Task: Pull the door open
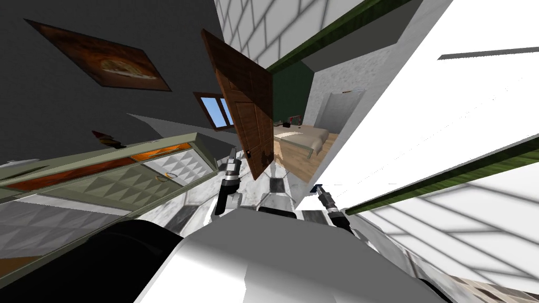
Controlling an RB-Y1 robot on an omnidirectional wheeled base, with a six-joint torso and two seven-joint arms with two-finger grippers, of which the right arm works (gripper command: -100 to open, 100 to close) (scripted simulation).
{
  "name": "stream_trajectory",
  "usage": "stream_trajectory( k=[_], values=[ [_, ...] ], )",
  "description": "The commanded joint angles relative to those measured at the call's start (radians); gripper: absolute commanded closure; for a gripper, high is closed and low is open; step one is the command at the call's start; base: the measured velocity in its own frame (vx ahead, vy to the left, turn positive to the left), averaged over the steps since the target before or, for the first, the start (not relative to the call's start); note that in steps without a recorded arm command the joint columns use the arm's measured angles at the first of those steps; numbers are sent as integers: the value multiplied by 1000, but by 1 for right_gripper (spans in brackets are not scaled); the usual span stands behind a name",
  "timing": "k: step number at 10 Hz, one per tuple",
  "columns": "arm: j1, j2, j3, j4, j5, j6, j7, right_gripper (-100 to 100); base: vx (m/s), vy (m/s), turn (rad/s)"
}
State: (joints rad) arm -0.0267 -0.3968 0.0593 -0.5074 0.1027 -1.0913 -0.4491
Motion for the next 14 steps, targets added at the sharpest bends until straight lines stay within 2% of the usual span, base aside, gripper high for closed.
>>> stream_trajectory(
  k=[1, 2, 6, 8, 12, 13, 14],
  values=[
    [0, 0, 0, 0, 0, 0, 0, 100, -23, -4, -11],
    [20, -14, 7, 4, 8, -33, -12, 100, -134, -45, 190],
    [41, -34, 14, 12, 17, -79, -28, 100, -134, -73, 91],
    [64, -54, 22, 20, 27, -129, -45, 100, -186, -76, 143],
    [84, -74, 29, 27, 36, -174, -60, 100, -110, -60, 75],
    [81, -66, 31, 26, 37, -161, -57, 100, -50, -19, 24],
    [84, -69, 32, 35, 39, -177, -59, 100, -105, -47, 140]
  ],
)
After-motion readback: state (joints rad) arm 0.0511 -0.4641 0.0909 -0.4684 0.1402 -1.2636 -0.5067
